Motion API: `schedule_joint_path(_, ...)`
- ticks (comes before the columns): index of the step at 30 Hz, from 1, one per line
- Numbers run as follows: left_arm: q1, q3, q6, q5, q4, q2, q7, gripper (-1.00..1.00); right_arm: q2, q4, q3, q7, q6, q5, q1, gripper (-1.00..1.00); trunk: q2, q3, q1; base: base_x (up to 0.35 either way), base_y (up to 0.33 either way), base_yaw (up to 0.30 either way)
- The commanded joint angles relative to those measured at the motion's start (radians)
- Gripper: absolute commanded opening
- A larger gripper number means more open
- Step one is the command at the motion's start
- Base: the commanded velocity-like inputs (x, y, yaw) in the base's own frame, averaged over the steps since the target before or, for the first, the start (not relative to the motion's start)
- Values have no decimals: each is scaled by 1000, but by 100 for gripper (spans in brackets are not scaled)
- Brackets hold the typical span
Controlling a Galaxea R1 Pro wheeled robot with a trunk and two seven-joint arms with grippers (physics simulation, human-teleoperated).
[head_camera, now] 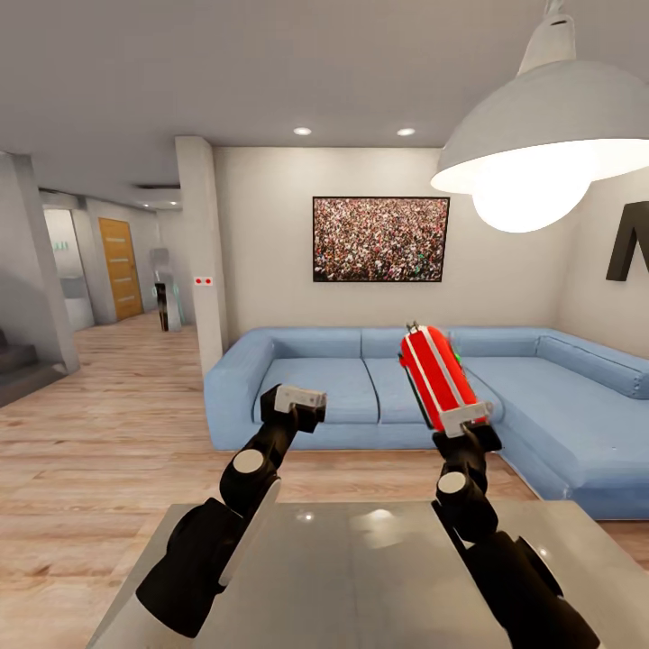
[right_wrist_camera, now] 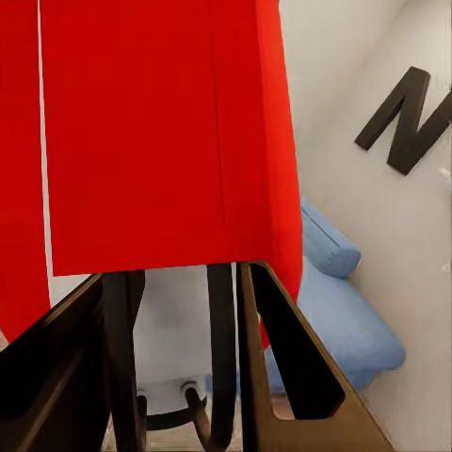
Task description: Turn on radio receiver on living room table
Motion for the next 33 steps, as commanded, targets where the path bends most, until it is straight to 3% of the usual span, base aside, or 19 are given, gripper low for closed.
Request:
schedule_joint_path(1, 0, 0, 0, 0, 1, 0, 0, 100, 1, -5, -1, 6, 7, 9, 0, -100, 0, 0, 0, 0, 0, 0)
schedule_joint_path(7, 0, 3, 0, 0, 12, 0, 0, 100, 9, -26, -59, 27, 56, -87, 0, -100, 0, 0, 0, 0, 0, 0)
schedule_joint_path(11, 0, 5, -1, 0, 29, 0, 0, 100, 9, -42, -74, 29, 112, -201, 0, -100, 0, 0, 0, 0, 0, 0)
schedule_joint_path(18, 0, 5, -2, 0, 55, 1, 0, 100, 9, -48, -79, 30, 136, -247, 0, -100, 0, 0, 0, 0, 0, 0)
schedule_joint_path(22, 0, 16, -3, 0, 69, 1, 0, 100, 9, -50, -113, 30, 143, -286, 0, -100, 0, 0, 0, 0, 0, 0)
schedule_joint_path(29, 0, 44, -3, 0, 84, 0, 0, 100, 9, -52, -156, 30, 223, -412, 0, -100, 0, 0, 0, 0, 0, 0)
schedule_joint_path(33, 0, 46, -3, 0, 93, 0, 0, 100, 9, -52, -159, 29, 233, -440, 0, -100, 0, 0, 0, 0, 0, 0)
